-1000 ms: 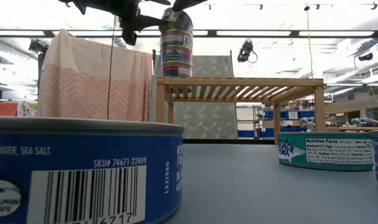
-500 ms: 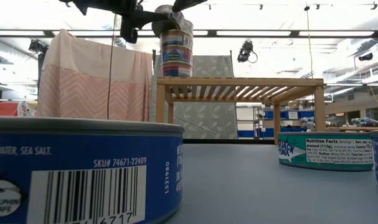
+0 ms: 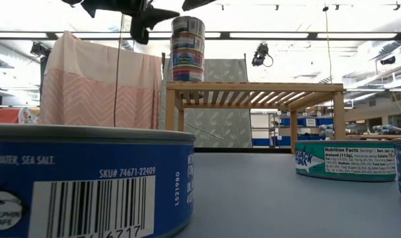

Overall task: Stack canned seafood by type on shelf
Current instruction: Stack the blue tuna can on top of the other blue tuna cans on the shelf, then adjust the dark green tuna can on the table

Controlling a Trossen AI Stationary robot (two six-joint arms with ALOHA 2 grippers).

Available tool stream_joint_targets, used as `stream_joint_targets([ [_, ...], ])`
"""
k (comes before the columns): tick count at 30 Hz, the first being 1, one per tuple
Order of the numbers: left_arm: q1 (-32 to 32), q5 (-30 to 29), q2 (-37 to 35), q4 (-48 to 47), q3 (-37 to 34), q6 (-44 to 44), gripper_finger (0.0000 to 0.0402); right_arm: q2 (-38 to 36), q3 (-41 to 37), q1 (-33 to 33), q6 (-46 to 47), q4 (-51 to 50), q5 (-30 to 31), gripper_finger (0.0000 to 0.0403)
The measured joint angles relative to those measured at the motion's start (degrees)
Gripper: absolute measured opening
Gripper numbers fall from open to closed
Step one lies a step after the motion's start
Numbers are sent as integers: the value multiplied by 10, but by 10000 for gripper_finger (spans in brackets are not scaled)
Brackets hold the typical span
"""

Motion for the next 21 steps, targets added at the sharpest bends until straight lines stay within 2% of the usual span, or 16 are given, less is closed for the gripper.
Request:
stream_joint_targets([
  [4, 17, 68, -6, 50, 0, 1, 233, -1, 0, 9, -6, 0, 6, 75],
  [9, 14, 221, -26, 245, 0, 9, 225, -37, 0, 51, -39, -10, 6, 77],
  [10, 3, 237, -31, 272, 0, -3, 224, -52, 0, 65, -36, -27, 6, 77],
  [14, -59, 239, -50, 281, 0, -9, 223, -124, 0, 131, 34, -153, -20, 75],
  [17, -111, 218, -48, 234, 0, 8, 223, -179, 0, 174, 187, -252, -119, 71],
  [19, -151, 172, -42, 197, 0, 48, 223, -204, 1, 200, 304, -302, -187, 67],
  [21, -189, 115, -32, 154, 0, 100, 223, -214, 1, 231, 412, -348, -228, 62],
])
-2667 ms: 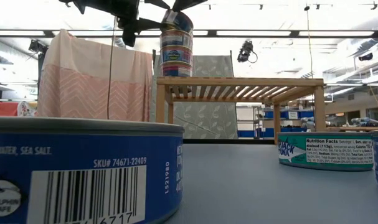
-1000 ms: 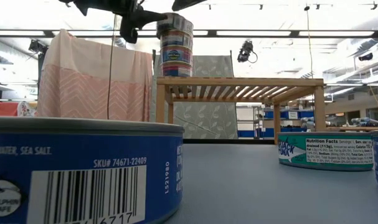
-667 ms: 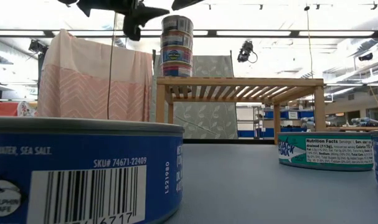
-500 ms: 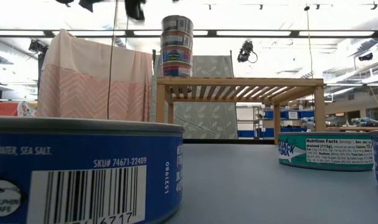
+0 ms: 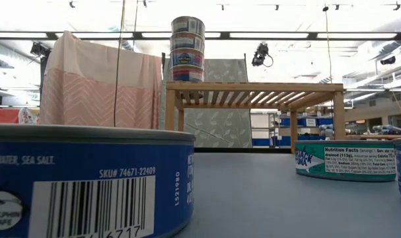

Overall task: Stack canned seafood by type on shelf
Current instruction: Adjust the dark green tuna can on the table

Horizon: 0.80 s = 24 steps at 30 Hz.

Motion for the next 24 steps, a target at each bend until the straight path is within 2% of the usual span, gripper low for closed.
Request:
stream_joint_targets([
  [3, -38, -57, 26, -66, 0, 52, 223, 12, -1, 59, 104, -86, -4, 53],
  [6, -72, -80, 53, -122, 0, 63, 223, 38, -17, 114, 185, -163, 20, 43],
  [9, -112, -103, 82, -135, 0, 68, 223, 66, -66, 158, 253, -181, 30, 35],
  [12, -155, -162, 94, -126, 0, 76, 223, 88, -128, 193, 336, -162, 30, 27],
  [17, -229, -264, 86, -133, 0, 77, 223, 104, -244, 231, 458, -48, 31, 17],
  [20, -278, -337, 69, -140, 0, 74, 223, 102, -308, 237, 489, 68, 38, 13],
  [24, -352, -446, 61, -209, 0, 63, 223, 102, -388, 240, 494, 217, 34, 15],
])
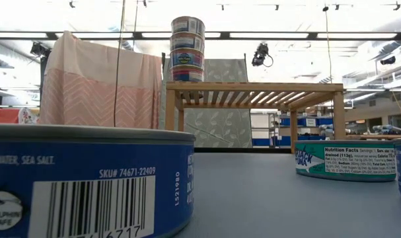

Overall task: Stack canned seafood by type on shelf
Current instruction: Adjust the dark green tuna can on the table

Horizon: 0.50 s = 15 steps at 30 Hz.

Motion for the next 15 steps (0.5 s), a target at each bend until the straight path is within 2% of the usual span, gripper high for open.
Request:
stream_joint_targets([
  [3, -53, -78, -2, -44, 0, 2, 223, 0, -40, -2, 0, 52, 2, 25],
  [8, -116, -197, 0, -145, 0, -49, 223, 0, -61, -42, -31, 35, 2, 60],
  [13, -192, -261, -1, -261, 0, -162, 223, 0, -61, -87, -121, 57, -23, 78],
  [15, -219, -280, 0, -279, -3, -202, 223, 0, -61, -95, -154, 55, -23, 78],
])
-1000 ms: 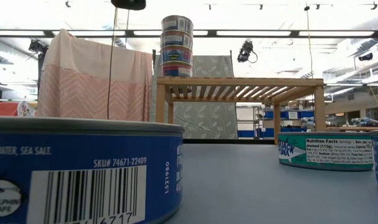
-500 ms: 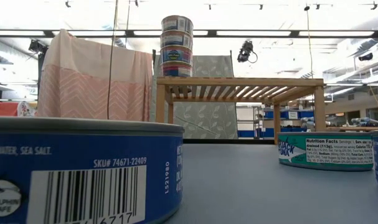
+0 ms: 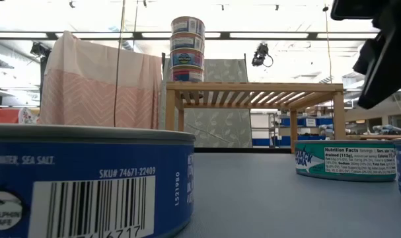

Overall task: Stack canned seafood by type on shelf
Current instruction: Adjust the dark green tuna can on the table

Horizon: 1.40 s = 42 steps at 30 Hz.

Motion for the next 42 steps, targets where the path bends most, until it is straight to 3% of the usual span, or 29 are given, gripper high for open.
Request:
stream_joint_targets([
  [5, -38, -60, 1, 31, -29, -55, 223, 0, 0, -5, -22, 0, -28, 73],
  [8, -44, -56, 7, 80, -52, -61, 223, 0, 0, 10, -18, 7, -78, 71],
  [11, -55, -43, 28, 141, -74, -64, 223, 0, 0, 37, 11, 9, -90, 71],
  [18, -59, -52, 94, 218, -90, -125, 223, 0, -24, 91, 162, 8, -63, 71],
  [25, -58, -102, 132, 294, -90, -132, 223, 0, -51, 121, 277, 8, -26, 71],
  [35, -20, -113, 134, 315, -90, -132, 223, -1, -88, 93, 324, 4, 13, 71],
  [42, 14, -119, 134, 317, -90, -98, 223, -1, -101, 72, 294, 5, 27, 71],
])
